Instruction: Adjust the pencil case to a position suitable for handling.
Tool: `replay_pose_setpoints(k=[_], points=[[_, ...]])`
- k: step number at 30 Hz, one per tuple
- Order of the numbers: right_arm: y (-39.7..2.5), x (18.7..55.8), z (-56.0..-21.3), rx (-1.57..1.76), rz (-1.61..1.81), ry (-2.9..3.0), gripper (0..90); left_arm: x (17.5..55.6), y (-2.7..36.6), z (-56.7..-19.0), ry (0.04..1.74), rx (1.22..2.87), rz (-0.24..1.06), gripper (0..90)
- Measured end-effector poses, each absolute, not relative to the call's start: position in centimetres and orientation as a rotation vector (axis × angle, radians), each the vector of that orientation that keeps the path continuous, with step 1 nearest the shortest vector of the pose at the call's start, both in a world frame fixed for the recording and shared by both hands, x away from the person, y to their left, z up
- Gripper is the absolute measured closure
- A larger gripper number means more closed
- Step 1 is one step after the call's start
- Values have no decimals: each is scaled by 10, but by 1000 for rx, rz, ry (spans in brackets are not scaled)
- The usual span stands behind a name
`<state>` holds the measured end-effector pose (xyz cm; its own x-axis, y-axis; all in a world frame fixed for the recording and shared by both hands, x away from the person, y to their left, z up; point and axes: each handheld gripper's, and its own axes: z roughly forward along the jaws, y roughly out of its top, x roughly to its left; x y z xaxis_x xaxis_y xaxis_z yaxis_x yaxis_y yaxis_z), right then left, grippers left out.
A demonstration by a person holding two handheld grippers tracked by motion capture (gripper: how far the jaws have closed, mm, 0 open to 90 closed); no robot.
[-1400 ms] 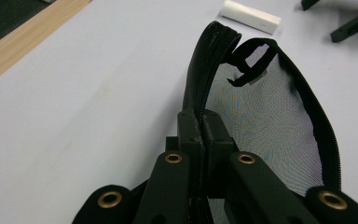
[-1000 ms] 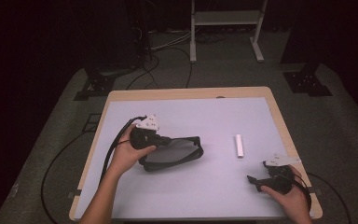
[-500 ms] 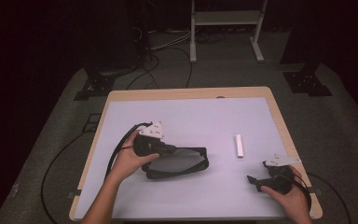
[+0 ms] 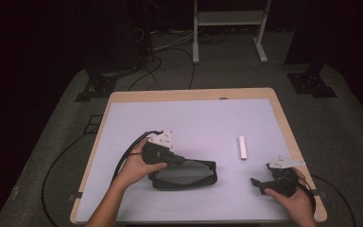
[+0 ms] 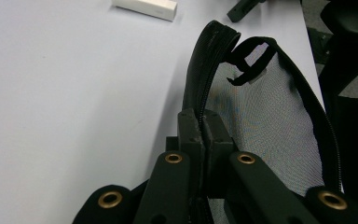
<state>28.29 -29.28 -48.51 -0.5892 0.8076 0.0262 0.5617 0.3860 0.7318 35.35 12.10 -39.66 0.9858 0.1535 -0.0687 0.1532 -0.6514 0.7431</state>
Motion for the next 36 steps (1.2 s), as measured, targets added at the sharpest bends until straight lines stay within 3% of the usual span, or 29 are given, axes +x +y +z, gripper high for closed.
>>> replay_pose_setpoints(k=[26, 28, 36], points=[[-293, 283, -485, 1192, 1026, 2316, 102, 361, 112, -419, 209, 2327, -38, 877], [-293, 283, -485, 1192, 1025, 2316, 102, 361, 111, -420, 211, 2346, -25, 841], [-293, 283, -485, 1195, 1027, 2315, 102, 358, 114, -417, 280, 2330, 45, 548]])
